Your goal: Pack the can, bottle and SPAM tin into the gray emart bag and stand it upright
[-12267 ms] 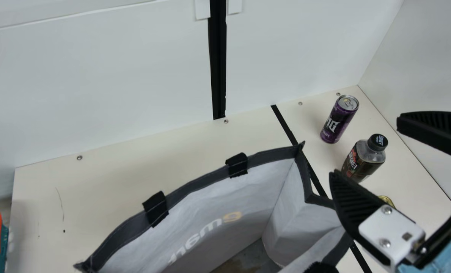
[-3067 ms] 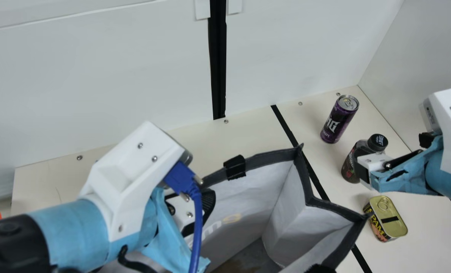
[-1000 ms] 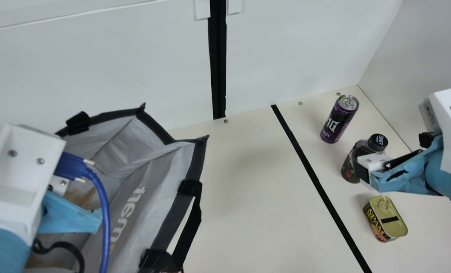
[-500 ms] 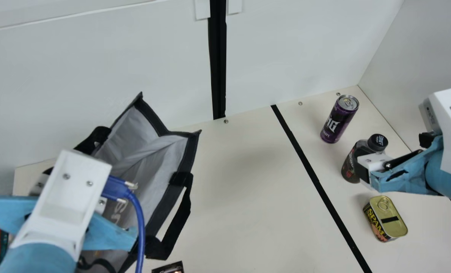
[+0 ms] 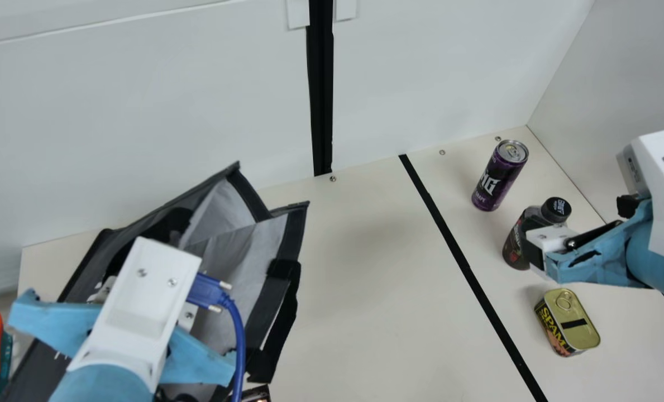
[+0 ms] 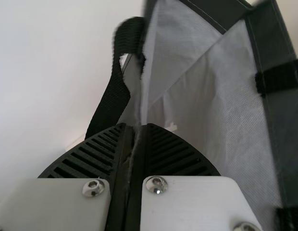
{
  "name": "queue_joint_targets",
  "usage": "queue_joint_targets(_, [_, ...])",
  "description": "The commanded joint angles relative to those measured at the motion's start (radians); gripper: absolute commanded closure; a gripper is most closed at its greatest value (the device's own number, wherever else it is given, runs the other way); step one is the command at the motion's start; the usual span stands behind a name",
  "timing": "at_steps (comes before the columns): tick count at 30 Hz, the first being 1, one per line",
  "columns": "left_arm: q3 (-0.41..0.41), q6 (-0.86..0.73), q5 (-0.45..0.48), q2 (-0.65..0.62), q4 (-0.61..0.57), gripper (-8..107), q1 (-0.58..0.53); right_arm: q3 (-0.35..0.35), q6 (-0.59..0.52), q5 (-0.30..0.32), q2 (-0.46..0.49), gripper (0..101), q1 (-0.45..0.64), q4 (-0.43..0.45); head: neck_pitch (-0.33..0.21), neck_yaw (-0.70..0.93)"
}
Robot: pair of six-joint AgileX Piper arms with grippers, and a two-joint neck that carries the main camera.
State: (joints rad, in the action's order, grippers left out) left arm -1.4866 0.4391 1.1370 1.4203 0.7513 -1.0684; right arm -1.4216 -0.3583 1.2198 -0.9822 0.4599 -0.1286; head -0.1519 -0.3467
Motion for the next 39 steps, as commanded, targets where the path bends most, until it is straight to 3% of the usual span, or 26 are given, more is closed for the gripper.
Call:
queue_joint_targets(1, [0.004,0.005,-0.005,0.005,-0.007,107,-0.001,0.0,0.0,0.0,0.0,6,0.0,0.0,-0.023,-0.002])
queue_joint_targets(15, [0.059,0.01,-0.087,0.032,-0.099,107,0.053,0.0,0.0,0.0,0.0,6,0.0,0.0,-0.023,-0.002])
queue_joint_targets(39, [0.142,-0.195,-0.331,0.015,-0.682,107,0.311,0.0,0.0,0.0,0.0,6,0.0,0.0,-0.023,-0.002])
